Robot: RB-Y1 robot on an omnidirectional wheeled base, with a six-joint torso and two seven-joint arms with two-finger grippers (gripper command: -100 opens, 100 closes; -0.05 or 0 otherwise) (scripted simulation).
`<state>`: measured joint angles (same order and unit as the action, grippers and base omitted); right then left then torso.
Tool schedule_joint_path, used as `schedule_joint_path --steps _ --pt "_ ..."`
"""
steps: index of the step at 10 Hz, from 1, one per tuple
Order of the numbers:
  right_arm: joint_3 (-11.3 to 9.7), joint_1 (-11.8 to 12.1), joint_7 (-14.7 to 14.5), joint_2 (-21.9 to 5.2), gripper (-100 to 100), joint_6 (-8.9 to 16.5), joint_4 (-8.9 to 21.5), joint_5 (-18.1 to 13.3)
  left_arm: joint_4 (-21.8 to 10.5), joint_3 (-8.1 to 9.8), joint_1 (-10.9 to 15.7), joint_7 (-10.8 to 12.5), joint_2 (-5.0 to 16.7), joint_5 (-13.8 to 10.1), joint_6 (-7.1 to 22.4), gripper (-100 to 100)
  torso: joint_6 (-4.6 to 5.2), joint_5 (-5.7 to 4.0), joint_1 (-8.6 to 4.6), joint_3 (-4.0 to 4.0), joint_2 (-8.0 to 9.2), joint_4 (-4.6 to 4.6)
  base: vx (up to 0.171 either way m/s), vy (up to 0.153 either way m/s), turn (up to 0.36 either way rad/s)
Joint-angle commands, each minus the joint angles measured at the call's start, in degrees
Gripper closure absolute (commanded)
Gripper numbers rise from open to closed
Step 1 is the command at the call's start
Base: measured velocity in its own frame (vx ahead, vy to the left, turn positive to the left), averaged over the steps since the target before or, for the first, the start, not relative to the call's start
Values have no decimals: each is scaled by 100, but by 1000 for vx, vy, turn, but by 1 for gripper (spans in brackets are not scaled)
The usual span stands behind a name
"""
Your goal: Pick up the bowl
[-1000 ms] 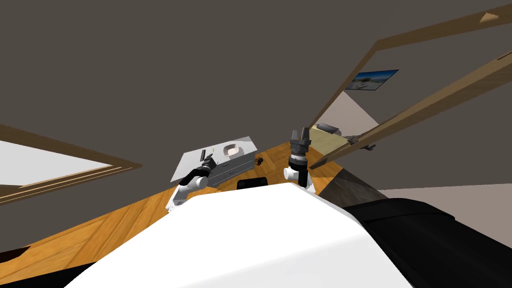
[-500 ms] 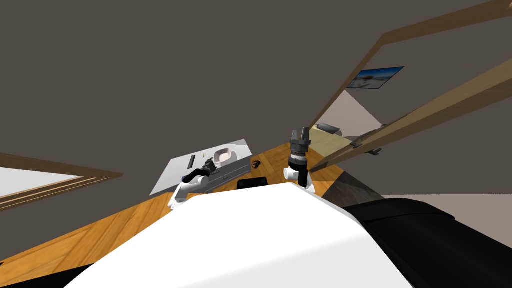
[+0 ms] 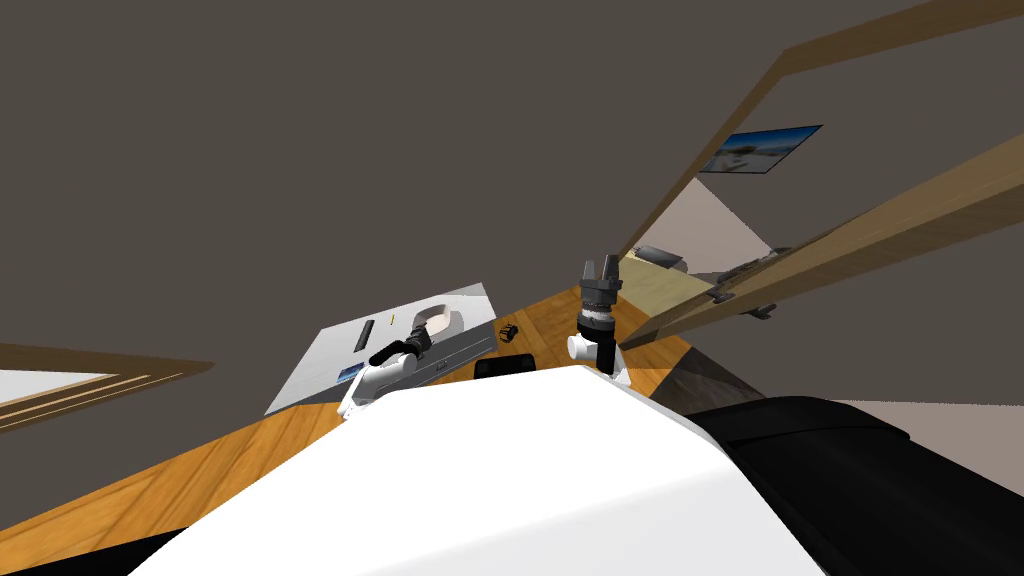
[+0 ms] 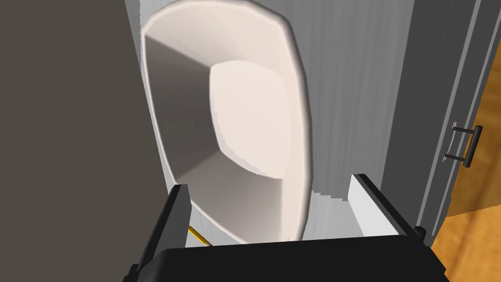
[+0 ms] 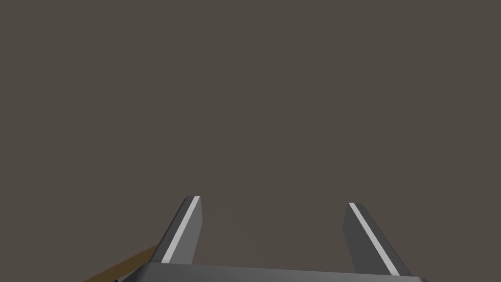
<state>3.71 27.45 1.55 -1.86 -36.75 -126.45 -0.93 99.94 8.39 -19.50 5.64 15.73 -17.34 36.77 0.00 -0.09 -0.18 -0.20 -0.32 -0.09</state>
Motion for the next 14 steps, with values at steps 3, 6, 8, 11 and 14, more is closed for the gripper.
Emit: schedule_joint_path --steps 3,6,8,11,14 --pt "0 -1 0 -1 0 0 0 0 -264 -23 113 -18 -53 46 -181 -100 0 6 24 12 20 5 21 6 -10" --pt "1 0 0 -1 0 0 1 0 -357 -33 148 -22 -84 74 -244 -100 0 8 34 12 20 5 21 21 -8" --pt "0 -1 0 -1 0 0 1 0 -373 -37 145 -24 -88 75 -255 100 1 4 26 18 27 11 0 0 0" --pt "0 -1 0 -1 0 0 1 0 -372 -36 148 -24 -87 75 -254 100 -1 4 21 22 33 11 0 0 0" --pt "0 -1 0 0 0 0 1 0 -131 -12 57 -9 -27 23 -92 100 -3 -1 11 29 46 14 -20 -18 14"
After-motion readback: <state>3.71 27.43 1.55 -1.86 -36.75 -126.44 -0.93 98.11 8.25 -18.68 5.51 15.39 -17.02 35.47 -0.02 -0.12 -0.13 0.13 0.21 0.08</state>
